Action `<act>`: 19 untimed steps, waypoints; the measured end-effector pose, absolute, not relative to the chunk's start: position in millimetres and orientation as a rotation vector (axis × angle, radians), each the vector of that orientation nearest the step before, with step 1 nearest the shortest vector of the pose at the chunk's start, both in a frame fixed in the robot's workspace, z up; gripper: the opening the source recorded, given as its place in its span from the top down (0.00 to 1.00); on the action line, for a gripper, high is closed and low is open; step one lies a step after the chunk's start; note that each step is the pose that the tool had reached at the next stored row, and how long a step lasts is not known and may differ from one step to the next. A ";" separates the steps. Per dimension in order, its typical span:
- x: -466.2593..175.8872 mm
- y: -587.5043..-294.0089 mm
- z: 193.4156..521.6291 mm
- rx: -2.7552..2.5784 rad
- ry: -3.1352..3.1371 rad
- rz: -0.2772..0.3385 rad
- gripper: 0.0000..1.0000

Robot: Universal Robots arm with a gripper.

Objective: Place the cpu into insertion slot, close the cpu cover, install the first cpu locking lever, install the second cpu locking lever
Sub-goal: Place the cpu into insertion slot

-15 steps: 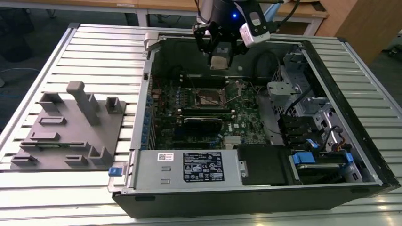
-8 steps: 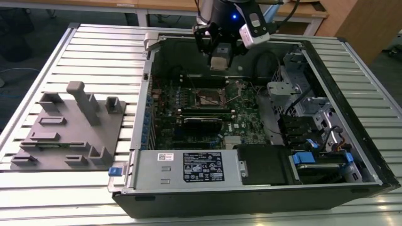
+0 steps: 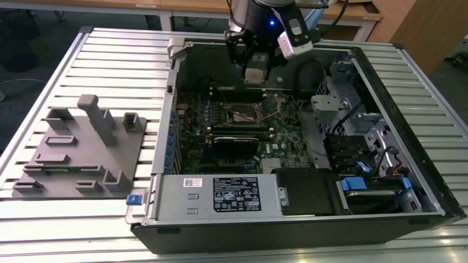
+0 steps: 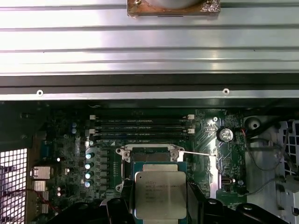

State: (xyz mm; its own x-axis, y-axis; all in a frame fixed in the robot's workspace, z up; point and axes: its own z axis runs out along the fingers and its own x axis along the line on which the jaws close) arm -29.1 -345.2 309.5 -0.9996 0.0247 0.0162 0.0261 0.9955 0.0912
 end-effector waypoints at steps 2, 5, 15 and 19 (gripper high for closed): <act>-29.6 -345.2 308.4 -0.040 -3.124 -0.143 0.46; -30.4 -345.2 306.3 -0.040 -3.125 -0.143 0.46; -33.8 -345.2 295.9 -0.039 -3.128 -0.143 0.46; -34.7 -345.2 290.2 -0.039 -3.129 -0.143 0.46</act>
State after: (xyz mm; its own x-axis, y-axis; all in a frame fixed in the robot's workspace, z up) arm -34.7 -345.2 290.2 -0.9996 0.0247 0.0100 0.0255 0.9955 0.0914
